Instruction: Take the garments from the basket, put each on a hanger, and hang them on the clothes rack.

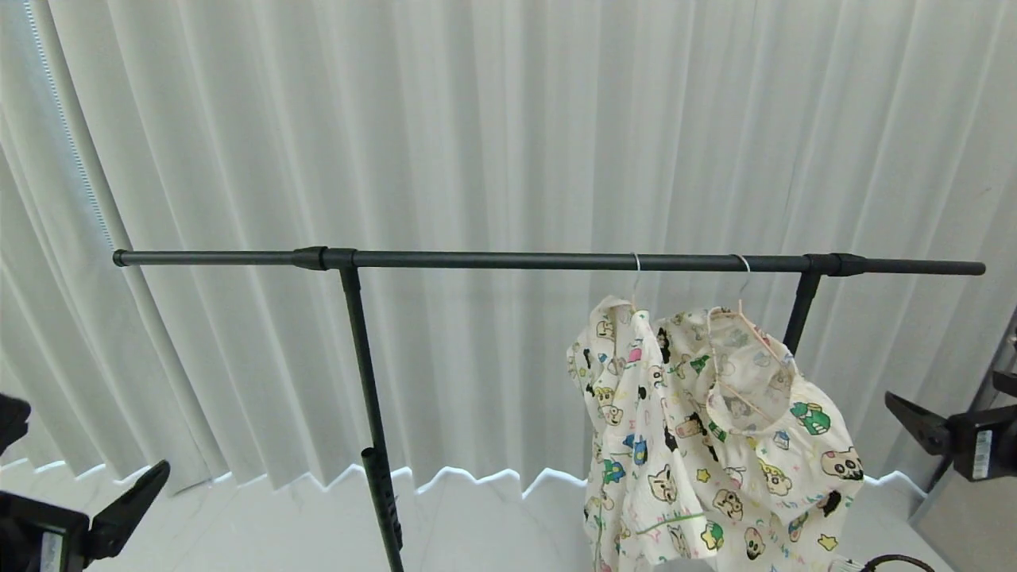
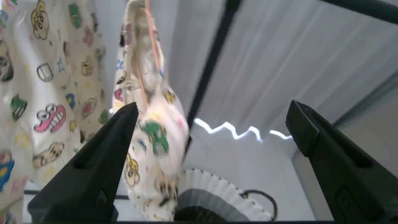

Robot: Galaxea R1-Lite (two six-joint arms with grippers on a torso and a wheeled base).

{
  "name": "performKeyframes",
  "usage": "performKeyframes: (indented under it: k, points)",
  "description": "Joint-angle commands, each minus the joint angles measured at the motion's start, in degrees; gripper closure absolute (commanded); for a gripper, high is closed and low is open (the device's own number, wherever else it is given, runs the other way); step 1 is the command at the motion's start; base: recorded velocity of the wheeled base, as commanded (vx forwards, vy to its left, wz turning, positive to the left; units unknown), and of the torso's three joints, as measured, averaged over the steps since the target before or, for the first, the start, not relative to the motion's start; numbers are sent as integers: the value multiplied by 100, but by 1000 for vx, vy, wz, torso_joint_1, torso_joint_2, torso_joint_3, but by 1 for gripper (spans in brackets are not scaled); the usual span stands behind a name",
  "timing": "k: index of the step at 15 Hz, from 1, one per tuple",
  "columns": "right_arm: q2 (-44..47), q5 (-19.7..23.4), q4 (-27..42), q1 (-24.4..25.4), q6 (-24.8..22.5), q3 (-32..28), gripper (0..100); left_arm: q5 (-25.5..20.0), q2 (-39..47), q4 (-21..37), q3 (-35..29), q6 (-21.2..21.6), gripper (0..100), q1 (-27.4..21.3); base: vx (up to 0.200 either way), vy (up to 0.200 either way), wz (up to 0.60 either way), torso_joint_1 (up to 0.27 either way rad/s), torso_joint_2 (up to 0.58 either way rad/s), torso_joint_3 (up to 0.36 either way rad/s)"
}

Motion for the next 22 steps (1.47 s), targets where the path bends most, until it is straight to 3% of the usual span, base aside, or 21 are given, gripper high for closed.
performKeyframes:
  k: [1,4,7,8,11,13,16,20,21,22]
  points:
    - [-825,-27,16,-297,-212,590,0,3,-1186,5,810,-13,0,333,-200,0,0,7,2,2]
    - [-1379,-27,113,-684,-344,1144,0,82,-2224,32,1513,23,0,333,-200,0,0,-4,4,4]
    - [-2056,-27,500,-842,-379,1513,0,548,-3287,339,1961,23,0,333,-200,0,0,1,2,9]
    - [-2460,-27,781,-877,-414,1654,0,601,-3577,673,1874,23,0,333,-200,0,0,-7,-2,7]
    - [-4332,-107,2258,-948,-528,1874,0,601,-4131,673,1874,-30,0,333,-200,0,0,6,2,5]
    - [-5554,-353,3251,-992,-484,1707,0,618,-4465,673,1874,-48,0,263,-200,0,0,2,0,5]
    - [-6442,-704,3198,-1124,-282,1724,0,609,-4728,673,1874,-48,0,158,0,0,0,0,0,0]
    - [-6433,-801,2776,-1124,-238,1874,0,548,-4728,673,1882,-83,0,158,0,0,0,0,0,0]
    - [-6433,-678,2767,-1124,-238,1874,0,293,-4728,673,1882,-118,0,149,0,0,0,0,0,0]
    - [-6433,-274,2680,-1124,-238,1874,0,-305,-4728,647,1891,-443,0,149,0,0,0,0,0,0]
